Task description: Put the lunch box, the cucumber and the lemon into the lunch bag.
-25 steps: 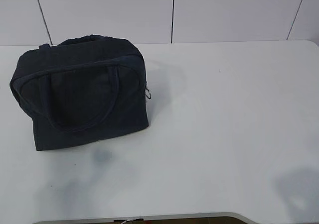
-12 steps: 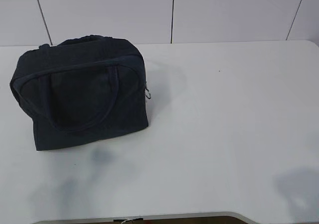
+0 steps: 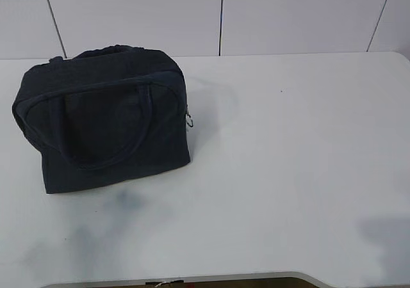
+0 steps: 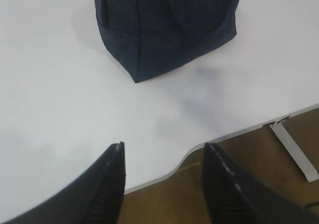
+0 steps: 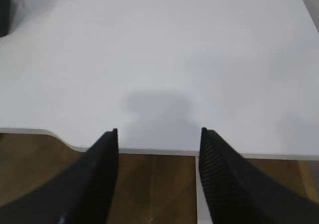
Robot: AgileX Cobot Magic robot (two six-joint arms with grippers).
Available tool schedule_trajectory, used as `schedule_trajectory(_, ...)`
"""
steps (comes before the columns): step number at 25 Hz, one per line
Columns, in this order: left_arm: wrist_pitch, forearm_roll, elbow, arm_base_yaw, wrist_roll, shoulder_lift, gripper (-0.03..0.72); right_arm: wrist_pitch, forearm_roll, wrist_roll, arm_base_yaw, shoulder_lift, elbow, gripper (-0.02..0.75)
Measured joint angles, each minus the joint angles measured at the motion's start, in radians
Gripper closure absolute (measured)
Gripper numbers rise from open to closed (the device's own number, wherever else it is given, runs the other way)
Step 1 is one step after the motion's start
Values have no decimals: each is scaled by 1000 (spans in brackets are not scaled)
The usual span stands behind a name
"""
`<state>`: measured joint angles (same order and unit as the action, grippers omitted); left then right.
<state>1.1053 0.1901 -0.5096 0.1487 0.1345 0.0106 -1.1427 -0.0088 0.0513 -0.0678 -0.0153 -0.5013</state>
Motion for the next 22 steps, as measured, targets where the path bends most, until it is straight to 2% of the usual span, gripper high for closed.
schedule_trajectory(5, 0, 0, 0, -29, 0, 0, 330, 0, 0, 0, 71, 0, 0, 319)
schedule_trajectory(16, 0, 0, 0, -36, 0, 0, 332, 0, 0, 0, 76, 0, 0, 319)
schedule_trajectory(22, 0, 0, 0, -36, 0, 0, 357, 0, 0, 0, 76, 0, 0, 319)
